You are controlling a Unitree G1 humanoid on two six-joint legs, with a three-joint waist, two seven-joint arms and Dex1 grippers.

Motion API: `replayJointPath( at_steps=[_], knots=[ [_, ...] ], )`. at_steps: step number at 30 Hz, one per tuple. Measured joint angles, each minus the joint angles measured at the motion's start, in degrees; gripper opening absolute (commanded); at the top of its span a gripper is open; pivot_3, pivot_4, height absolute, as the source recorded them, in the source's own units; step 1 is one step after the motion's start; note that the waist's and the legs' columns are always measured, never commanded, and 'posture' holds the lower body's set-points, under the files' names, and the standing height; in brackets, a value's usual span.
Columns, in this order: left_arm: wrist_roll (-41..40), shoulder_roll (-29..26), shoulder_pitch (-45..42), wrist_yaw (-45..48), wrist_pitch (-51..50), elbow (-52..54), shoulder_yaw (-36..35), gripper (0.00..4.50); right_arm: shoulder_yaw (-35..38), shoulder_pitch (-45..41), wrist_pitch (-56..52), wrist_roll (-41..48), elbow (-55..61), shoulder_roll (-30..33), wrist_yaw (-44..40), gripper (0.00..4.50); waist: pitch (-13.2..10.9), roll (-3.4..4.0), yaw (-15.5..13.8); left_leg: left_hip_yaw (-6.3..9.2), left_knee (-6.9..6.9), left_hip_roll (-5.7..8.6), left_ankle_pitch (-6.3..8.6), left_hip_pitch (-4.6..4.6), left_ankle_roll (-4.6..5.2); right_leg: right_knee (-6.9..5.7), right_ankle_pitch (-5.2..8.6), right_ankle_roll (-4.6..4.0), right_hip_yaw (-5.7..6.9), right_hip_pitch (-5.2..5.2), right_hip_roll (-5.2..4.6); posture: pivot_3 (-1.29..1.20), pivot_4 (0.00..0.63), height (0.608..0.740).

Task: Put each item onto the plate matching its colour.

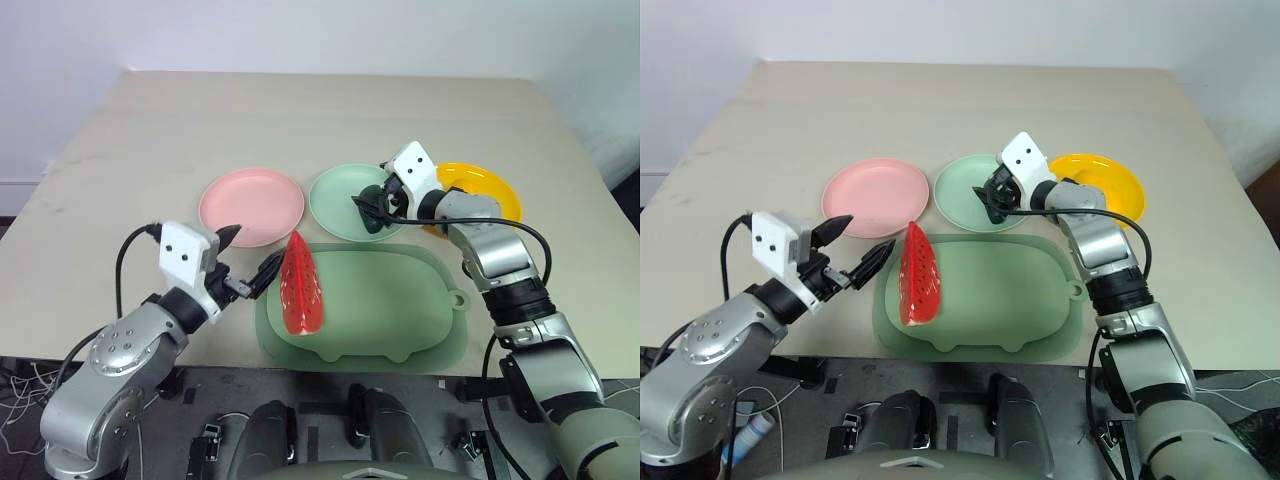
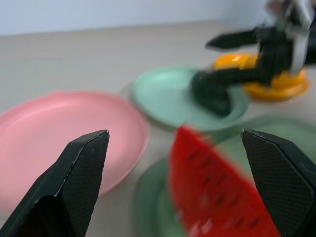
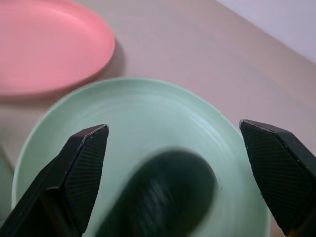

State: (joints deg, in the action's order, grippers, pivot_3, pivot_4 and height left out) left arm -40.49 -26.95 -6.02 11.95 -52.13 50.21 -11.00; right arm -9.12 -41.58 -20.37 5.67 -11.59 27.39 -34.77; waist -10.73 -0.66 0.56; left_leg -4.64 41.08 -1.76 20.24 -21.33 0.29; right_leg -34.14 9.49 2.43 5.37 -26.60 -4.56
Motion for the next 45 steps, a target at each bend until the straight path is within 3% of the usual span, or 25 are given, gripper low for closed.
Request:
replayJointPath(
  at_steps=[2,6,8,11,16,23,36,39,43,45],
  knots=[
    [-5.2,-1.6,-4.2,-3.2,-6.2,1.4,-0.5,4.50,1.3,0.9,0.2,0.1,1.4,1.0,-0.3,4.47,0.0,0.00,0.1,0.00,-0.01,0.01,-0.01,0.02,-0.03,0.00,0.00,0.00,-0.01,0.00,0.02,0.00,0.150,0.740],
    [-25.6,-2.2,-9.3,-17.2,-12.8,1.6,-1.9,4.50,3.5,1.8,1.2,0.0,2.1,2.5,-0.5,4.47,0.0,-0.01,0.2,0.05,-0.01,-0.02,-0.13,0.05,-0.24,-0.02,0.00,0.00,-0.06,0.03,0.02,0.00,0.150,0.740],
    [-34.6,-5.3,-10.1,-24.7,-12.5,0.9,-1.7,4.50,3.5,2.2,1.6,-0.2,2.1,2.5,-0.5,4.47,0.0,-0.02,0.2,0.05,-0.02,-0.02,-0.19,0.07,-0.34,-0.04,0.00,-0.01,-0.07,0.03,0.02,0.00,0.150,0.740],
    [-50.9,-15.6,-10.3,-40.0,-8.7,-2.0,1.2,4.50,3.4,2.4,2.1,-0.4,1.8,2.3,-1.1,4.47,0.0,-0.01,0.0,0.08,-0.04,-0.01,-0.27,0.12,-0.48,-0.08,0.00,-0.02,-0.11,0.05,0.00,0.00,0.150,0.740],
    [-63.4,-21.6,-11.9,-54.2,-1.2,-2.9,10.3,4.50,2.4,2.4,3.3,-0.5,1.3,0.4,-2.3,4.47,0.0,-0.04,-0.4,0.08,-0.03,0.08,-0.30,0.14,-0.53,0.00,0.00,-0.02,-0.08,0.14,-0.01,0.00,0.150,0.740],
    [-65.3,-23.3,-15.9,-61.1,2.2,-4.8,20.4,4.50,2.3,3.0,4.0,-1.1,1.3,0.1,-2.4,4.47,0.0,-0.03,-1.4,0.05,-0.03,0.21,-0.35,0.16,-0.63,0.00,0.01,-0.03,-0.03,0.16,0.04,0.00,0.150,0.740],
    [-58.0,-15.7,-20.8,-63.2,1.0,-17.6,29.9,4.50,2.5,5.9,3.1,-2.4,5.1,0.5,-2.0,4.47,0.0,-0.03,-1.3,0.03,-0.04,0.24,-0.37,0.17,-0.67,0.02,0.01,-0.02,-0.03,0.17,0.08,0.00,0.150,0.740],
    [-56.4,-14.9,-20.7,-62.7,0.1,-18.7,30.0,3.86,2.6,6.2,2.3,-2.7,5.7,0.5,-1.6,4.50,0.0,-0.03,-1.3,0.04,-0.04,0.23,-0.38,0.17,-0.67,0.01,0.01,-0.02,-0.03,0.17,0.08,0.00,0.150,0.740],
    [-54.7,-13.2,-20.6,-62.1,-0.1,-19.0,29.7,2.59,2.6,6.6,1.9,-2.9,6.0,0.5,-1.3,4.50,0.0,-0.03,-1.3,0.03,-0.03,0.22,-0.38,0.19,-0.68,0.01,0.01,-0.02,-0.03,0.19,0.07,0.00,0.150,0.740],
    [-53.6,-12.6,-20.6,-61.8,-0.2,-19.0,29.4,2.35,2.6,6.6,1.9,-3.1,6.6,0.5,-1.0,4.50,0.0,-0.03,-1.3,0.04,-0.03,0.23,-0.39,0.22,-0.69,0.01,0.01,-0.02,-0.03,0.22,0.07,0.00,0.150,0.740]
  ],
)
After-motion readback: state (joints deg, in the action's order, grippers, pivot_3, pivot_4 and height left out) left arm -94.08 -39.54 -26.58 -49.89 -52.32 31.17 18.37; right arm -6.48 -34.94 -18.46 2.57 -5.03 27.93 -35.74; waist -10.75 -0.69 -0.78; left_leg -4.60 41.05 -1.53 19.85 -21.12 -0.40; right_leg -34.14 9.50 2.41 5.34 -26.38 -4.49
